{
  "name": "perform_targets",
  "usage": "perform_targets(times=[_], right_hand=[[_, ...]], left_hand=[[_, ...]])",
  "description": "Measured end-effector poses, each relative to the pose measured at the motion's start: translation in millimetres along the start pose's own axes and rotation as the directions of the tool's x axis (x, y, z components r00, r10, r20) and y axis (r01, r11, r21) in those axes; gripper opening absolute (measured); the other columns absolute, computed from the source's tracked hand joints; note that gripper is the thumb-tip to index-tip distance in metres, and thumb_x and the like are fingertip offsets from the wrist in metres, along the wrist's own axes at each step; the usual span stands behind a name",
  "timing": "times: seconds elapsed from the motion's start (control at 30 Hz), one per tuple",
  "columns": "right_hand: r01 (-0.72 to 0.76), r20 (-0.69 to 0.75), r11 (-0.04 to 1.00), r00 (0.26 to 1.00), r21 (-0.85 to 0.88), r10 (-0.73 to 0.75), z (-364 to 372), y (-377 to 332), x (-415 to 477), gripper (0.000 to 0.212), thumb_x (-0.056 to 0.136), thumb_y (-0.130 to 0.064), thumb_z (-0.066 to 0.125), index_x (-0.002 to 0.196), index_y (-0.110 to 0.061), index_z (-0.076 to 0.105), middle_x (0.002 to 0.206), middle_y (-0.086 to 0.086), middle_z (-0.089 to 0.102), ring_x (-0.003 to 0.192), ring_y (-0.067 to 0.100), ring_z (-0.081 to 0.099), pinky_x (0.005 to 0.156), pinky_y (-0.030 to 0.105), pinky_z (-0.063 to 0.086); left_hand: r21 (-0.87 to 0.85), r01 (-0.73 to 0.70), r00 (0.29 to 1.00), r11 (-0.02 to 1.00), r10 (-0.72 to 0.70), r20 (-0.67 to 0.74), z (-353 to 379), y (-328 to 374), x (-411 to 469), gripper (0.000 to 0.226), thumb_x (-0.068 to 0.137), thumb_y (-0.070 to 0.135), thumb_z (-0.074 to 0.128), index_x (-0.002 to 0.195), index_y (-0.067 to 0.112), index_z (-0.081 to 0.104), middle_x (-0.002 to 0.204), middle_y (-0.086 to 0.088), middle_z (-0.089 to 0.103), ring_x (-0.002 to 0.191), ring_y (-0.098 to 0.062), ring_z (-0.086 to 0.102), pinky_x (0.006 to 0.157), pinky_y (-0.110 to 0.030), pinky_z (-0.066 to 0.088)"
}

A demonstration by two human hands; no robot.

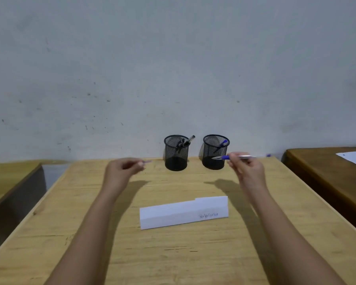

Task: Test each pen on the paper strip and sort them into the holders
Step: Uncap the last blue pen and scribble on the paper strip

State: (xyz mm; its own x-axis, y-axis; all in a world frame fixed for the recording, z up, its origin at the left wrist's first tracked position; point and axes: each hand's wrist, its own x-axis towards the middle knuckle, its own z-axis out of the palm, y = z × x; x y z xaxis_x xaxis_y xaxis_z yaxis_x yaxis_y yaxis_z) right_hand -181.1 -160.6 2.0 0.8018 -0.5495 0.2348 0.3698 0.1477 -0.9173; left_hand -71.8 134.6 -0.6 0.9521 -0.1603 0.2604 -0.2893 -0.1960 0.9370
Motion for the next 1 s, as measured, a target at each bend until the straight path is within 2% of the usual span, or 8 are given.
perform_targets(times=[0.1, 0.27, 0.43, 0.53, 0.67, 0.77, 0.87, 1.0], right_hand=[[-0.016, 0.018, 0.989, 1.000, -0.146, 0.018, 18.3, 14.9, -9.3, 0.013, 0.071, -0.010, 0.077, 0.075, -0.010, 0.065, 0.065, -0.003, 0.069, 0.067, 0.011, 0.065, 0.066, 0.016, 0.052], [-0.010, 0.041, 0.968, 0.999, -0.249, 0.021, 20.3, 17.6, -14.1, 0.020, 0.072, 0.001, 0.074, 0.072, -0.008, 0.056, 0.064, -0.004, 0.062, 0.056, -0.001, 0.058, 0.055, 0.012, 0.045], [-0.048, 0.033, 0.962, 0.998, -0.270, 0.059, 16.6, 18.9, -15.9, 0.015, 0.075, -0.005, 0.072, 0.074, -0.010, 0.058, 0.063, -0.001, 0.058, 0.053, 0.004, 0.052, 0.054, 0.015, 0.045], [-0.070, 0.009, 0.966, 0.997, -0.249, 0.074, 13.0, 15.4, -13.9, 0.010, 0.077, -0.004, 0.070, 0.073, -0.009, 0.062, 0.063, 0.001, 0.063, 0.056, 0.007, 0.057, 0.057, 0.014, 0.048], [-0.092, -0.026, 0.980, 0.996, -0.177, 0.089, 6.3, 11.8, -14.3, 0.012, 0.078, -0.002, 0.070, 0.069, -0.008, 0.062, 0.069, 0.006, 0.066, 0.062, 0.013, 0.062, 0.061, 0.015, 0.052], [-0.087, -0.035, 0.983, 0.996, -0.164, 0.082, 0.7, 11.7, -18.9, 0.015, 0.076, -0.003, 0.072, 0.067, -0.010, 0.062, 0.070, 0.008, 0.064, 0.062, 0.014, 0.060, 0.060, 0.017, 0.050], [-0.087, -0.037, 0.985, 0.996, -0.150, 0.082, -6.7, 13.4, -25.6, 0.017, 0.074, -0.001, 0.073, 0.066, -0.012, 0.062, 0.068, 0.006, 0.063, 0.063, 0.014, 0.058, 0.061, 0.019, 0.048], [-0.078, -0.048, 0.986, 0.996, -0.149, 0.071, -18.3, 11.4, -32.7, 0.017, 0.075, 0.001, 0.071, 0.068, -0.011, 0.062, 0.066, 0.001, 0.065, 0.065, 0.014, 0.060, 0.061, 0.019, 0.048]], left_hand=[[0.107, 0.033, 0.998, 0.994, -0.039, 0.052, 30.3, -17.4, -3.2, 0.013, 0.079, 0.005, 0.070, 0.075, 0.017, 0.071, 0.075, 0.008, 0.069, 0.071, -0.003, 0.062, 0.062, -0.005, 0.044], [0.150, 0.145, 0.982, 0.978, -0.161, 0.102, 41.1, -41.5, -7.5, 0.009, 0.077, 0.004, 0.072, 0.077, 0.012, 0.075, 0.084, -0.004, 0.072, 0.085, -0.019, 0.066, 0.083, -0.035, 0.054], [0.317, 0.081, 0.979, 0.945, -0.134, 0.151, 39.7, -48.7, -1.7, 0.014, 0.078, 0.013, 0.073, 0.092, 0.011, 0.074, 0.094, -0.004, 0.070, 0.093, -0.018, 0.063, 0.079, -0.025, 0.049], [0.214, 0.146, 0.973, 0.966, -0.180, 0.147, 36.9, -41.7, -2.0, 0.025, 0.078, 0.018, 0.072, 0.102, 0.014, 0.068, 0.115, -0.006, 0.064, 0.101, -0.017, 0.062, 0.087, -0.027, 0.050], [0.327, -0.211, 0.974, 0.921, 0.170, 0.150, 50.5, 12.7, -12.0, 0.025, 0.091, 0.021, 0.059, 0.113, 0.012, 0.065, 0.114, 0.003, 0.063, 0.104, -0.012, 0.058, 0.082, -0.010, 0.041], [0.277, -0.453, 0.872, 0.847, 0.356, 0.337, 75.8, 44.7, -41.9, 0.023, 0.092, 0.024, 0.056, 0.111, 0.014, 0.067, 0.112, 0.003, 0.067, 0.103, -0.010, 0.060, 0.092, -0.025, 0.045], [0.359, -0.604, 0.759, 0.711, 0.375, 0.533, 105.4, 44.0, -80.5, 0.029, 0.095, 0.031, 0.049, 0.117, 0.017, 0.062, 0.124, 0.006, 0.061, 0.115, -0.010, 0.053, 0.094, -0.030, 0.043], [0.470, -0.670, 0.718, 0.574, 0.342, 0.606, 124.2, 24.7, -106.1, 0.042, 0.095, 0.037, 0.043, 0.131, 0.014, 0.049, 0.144, 0.000, 0.044, 0.136, -0.014, 0.034, 0.109, -0.032, 0.032]])
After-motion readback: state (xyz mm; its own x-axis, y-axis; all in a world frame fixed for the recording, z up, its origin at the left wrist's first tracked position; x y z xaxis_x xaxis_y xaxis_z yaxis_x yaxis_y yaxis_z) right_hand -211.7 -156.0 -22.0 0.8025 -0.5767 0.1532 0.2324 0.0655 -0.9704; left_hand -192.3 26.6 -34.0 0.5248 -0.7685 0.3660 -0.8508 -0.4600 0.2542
